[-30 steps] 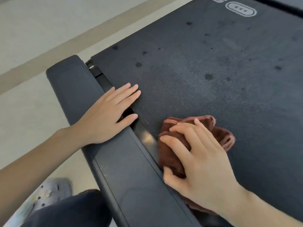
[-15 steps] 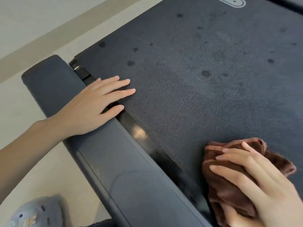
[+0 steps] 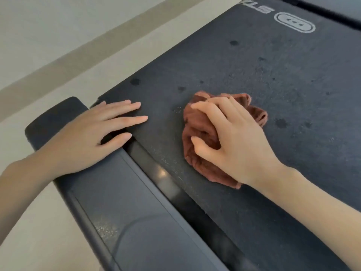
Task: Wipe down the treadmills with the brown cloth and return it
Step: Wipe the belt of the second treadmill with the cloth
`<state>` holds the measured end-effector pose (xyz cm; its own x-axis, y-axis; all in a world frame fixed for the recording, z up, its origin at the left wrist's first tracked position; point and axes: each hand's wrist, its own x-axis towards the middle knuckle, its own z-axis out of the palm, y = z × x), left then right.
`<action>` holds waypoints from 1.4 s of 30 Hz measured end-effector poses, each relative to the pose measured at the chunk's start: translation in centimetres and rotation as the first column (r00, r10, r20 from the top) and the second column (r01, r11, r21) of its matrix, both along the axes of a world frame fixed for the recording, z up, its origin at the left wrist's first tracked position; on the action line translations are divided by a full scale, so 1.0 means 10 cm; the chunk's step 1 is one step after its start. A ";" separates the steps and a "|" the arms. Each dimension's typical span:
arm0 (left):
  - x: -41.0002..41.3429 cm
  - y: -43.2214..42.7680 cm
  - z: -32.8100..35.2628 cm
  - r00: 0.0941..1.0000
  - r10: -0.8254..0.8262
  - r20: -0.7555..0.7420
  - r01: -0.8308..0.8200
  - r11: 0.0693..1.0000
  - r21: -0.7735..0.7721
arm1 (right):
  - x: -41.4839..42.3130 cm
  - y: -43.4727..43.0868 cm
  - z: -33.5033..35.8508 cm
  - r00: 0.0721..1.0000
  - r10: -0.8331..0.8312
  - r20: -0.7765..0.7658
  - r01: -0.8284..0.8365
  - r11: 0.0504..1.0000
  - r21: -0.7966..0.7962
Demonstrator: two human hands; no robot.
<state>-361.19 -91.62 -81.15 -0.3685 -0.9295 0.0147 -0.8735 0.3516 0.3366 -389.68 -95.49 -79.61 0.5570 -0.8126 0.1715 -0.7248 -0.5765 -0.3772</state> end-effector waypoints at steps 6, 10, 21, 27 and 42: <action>0.33 -0.08 -0.11 0.997 0.060 -0.050 -0.063 0.996 -0.069 | -0.58 0.56 -0.04 0.996 -0.095 -0.002 0.095 0.995 -0.022; 0.32 -0.09 -0.14 0.994 0.038 -0.100 -0.048 0.995 -0.093 | -0.29 0.48 -0.08 0.975 -0.221 0.030 0.223 0.972 -0.074; 0.22 -0.04 0.06 0.996 0.055 -0.064 -0.062 0.992 -0.107 | 1.18 -0.48 -0.04 0.926 -0.370 0.079 0.377 0.920 -0.111; 0.62 -0.20 0.04 0.926 0.376 0.035 -0.377 0.925 0.051 | 1.32 0.04 -0.04 0.896 -0.426 0.126 0.434 0.899 -0.053; 0.58 -0.15 -0.03 0.965 0.260 0.035 -0.257 0.964 -0.068 | 1.43 -0.30 -0.03 0.984 -0.124 0.129 0.124 0.992 0.008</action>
